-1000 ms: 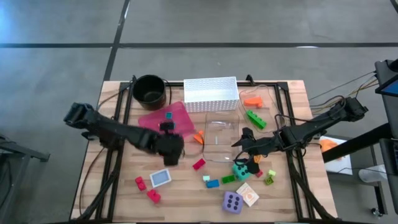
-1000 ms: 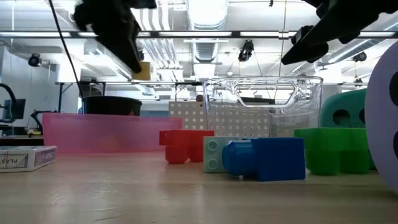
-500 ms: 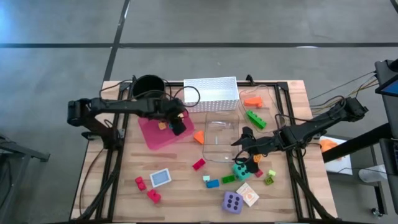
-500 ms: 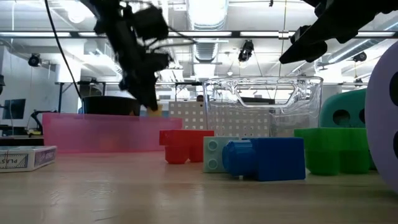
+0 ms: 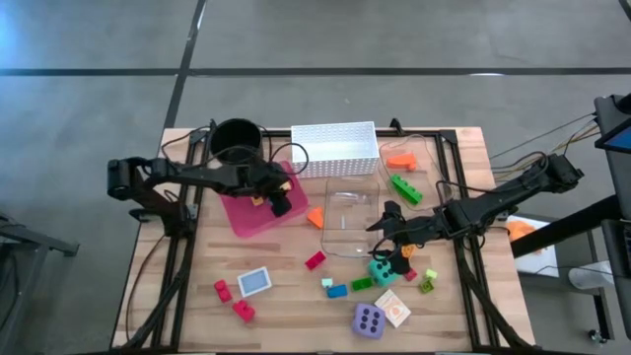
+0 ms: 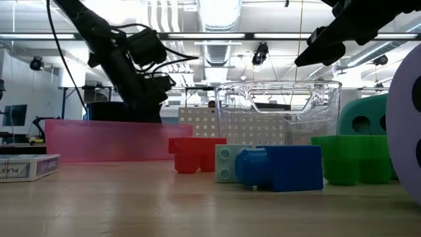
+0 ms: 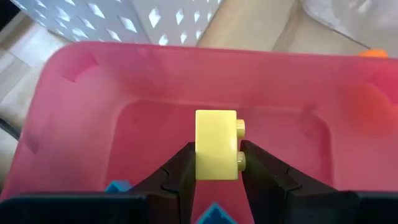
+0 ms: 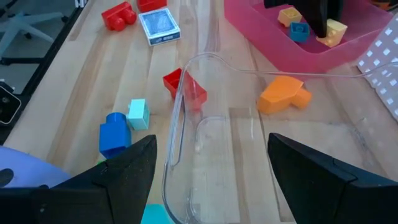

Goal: Pick & Place Toys
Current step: Put the yellow game piece into the red bin

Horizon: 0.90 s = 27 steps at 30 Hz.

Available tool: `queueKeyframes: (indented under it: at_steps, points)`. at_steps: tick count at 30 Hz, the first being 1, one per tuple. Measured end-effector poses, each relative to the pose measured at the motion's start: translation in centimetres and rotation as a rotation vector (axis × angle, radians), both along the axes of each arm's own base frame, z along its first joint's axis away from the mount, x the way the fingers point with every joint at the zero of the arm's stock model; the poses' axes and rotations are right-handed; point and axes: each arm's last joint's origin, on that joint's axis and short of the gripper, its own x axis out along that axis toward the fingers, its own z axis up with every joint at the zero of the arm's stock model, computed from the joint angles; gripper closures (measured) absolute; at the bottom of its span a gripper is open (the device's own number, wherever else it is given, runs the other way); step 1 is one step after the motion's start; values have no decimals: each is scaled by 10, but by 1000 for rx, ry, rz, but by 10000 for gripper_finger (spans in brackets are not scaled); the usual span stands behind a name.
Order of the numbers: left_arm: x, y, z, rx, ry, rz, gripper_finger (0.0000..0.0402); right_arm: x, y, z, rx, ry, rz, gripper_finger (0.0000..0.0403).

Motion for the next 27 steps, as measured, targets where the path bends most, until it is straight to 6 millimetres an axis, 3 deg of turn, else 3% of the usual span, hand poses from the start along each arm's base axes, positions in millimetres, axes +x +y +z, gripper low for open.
queueKeyframes:
  at_steps: [19,27]
  points:
    - [-4,4,-3,-10,22,-24,282,-1,0,-2,-1,5,2,97]
    - [-3,3,-2,-34,2,-56,218,-1,0,-2,-1,5,2,97]
